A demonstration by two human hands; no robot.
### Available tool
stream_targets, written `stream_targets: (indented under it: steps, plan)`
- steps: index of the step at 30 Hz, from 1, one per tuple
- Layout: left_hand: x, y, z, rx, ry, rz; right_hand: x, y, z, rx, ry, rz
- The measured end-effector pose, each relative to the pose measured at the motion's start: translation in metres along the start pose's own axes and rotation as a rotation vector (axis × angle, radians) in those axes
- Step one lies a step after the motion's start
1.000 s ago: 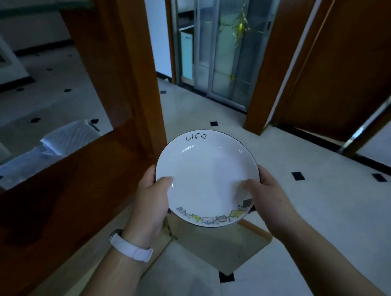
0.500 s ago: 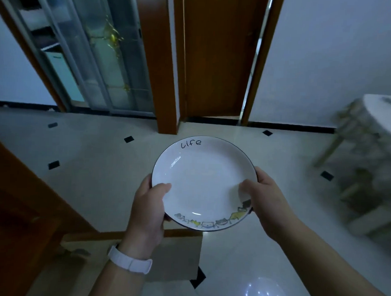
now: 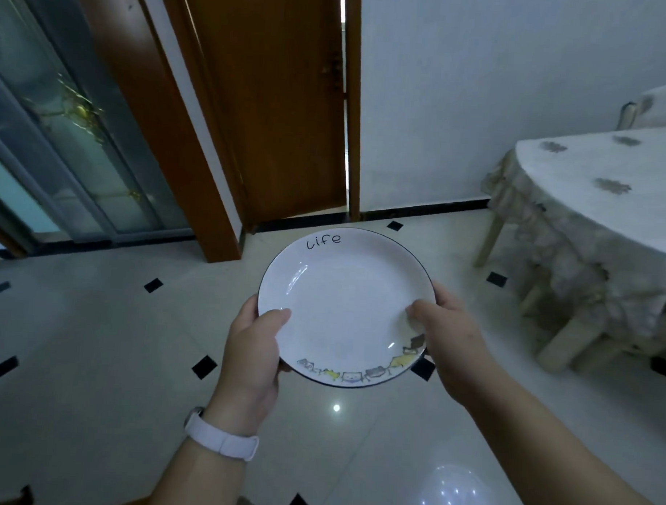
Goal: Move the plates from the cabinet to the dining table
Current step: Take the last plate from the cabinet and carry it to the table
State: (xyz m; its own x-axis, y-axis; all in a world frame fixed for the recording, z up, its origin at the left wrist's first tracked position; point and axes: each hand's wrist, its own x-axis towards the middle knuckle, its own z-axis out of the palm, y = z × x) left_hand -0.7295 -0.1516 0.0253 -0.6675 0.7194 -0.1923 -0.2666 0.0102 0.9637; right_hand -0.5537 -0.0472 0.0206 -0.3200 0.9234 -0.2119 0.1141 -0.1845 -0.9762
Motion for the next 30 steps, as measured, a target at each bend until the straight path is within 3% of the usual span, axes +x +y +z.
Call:
stream_targets:
  steps: [13, 22, 30]
  plan:
    - [0.035, -0.016, 0.179, 0.05, -0.225, 0.007, 0.059, -0.016, -0.15, 0.106, 0.201, -0.037]
    - [0.096, -0.032, 0.233, 0.068, -0.325, -0.06, 0.115, -0.015, -0.176, 0.085, 0.331, 0.025]
    - [0.215, -0.039, 0.268, 0.04, -0.389, -0.104, 0.223, -0.026, -0.158, 0.043, 0.417, 0.051]
